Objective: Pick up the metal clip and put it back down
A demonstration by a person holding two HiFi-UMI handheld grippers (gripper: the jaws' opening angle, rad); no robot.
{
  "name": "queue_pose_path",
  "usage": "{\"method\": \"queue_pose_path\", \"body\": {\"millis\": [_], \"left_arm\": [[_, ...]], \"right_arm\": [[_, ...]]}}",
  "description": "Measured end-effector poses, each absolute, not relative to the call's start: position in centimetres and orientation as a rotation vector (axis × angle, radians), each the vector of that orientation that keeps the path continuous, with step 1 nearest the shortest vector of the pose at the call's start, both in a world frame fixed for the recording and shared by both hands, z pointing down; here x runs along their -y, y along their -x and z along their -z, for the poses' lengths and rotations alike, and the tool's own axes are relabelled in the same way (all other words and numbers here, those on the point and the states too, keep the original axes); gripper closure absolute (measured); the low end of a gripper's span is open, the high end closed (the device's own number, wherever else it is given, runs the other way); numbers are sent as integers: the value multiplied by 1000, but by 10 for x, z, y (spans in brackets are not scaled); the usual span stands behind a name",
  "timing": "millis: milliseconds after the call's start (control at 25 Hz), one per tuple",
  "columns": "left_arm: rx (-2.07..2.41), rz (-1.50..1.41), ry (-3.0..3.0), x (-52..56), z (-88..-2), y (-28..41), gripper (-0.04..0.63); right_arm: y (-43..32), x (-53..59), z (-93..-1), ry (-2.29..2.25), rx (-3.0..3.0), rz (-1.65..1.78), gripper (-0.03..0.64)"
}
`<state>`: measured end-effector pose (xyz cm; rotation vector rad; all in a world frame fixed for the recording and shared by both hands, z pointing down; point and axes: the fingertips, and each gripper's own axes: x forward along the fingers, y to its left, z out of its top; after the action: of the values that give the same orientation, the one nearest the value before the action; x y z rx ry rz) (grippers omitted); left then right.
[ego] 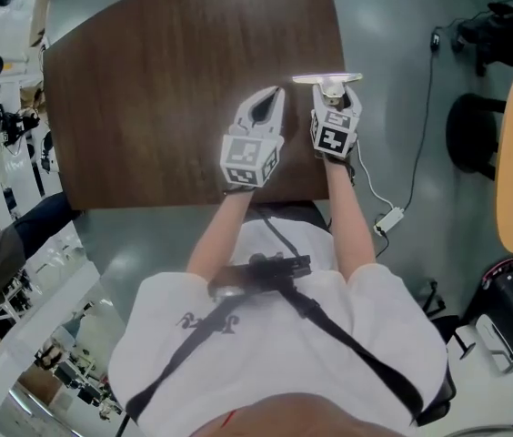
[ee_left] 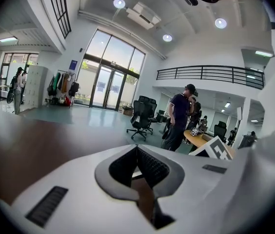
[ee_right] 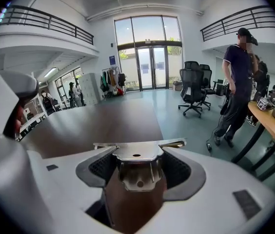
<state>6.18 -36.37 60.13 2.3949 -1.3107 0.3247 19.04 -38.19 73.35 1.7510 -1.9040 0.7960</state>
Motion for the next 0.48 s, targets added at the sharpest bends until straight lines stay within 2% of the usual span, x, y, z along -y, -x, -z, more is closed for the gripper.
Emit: {"method": "queue_pose_path", "body": {"millis": [480], "left_arm": [[1231,-327,-2382,358,-611,-55,584]], "right_arm": [[-180,367,-780,-1682,1754,-901,316]]}}
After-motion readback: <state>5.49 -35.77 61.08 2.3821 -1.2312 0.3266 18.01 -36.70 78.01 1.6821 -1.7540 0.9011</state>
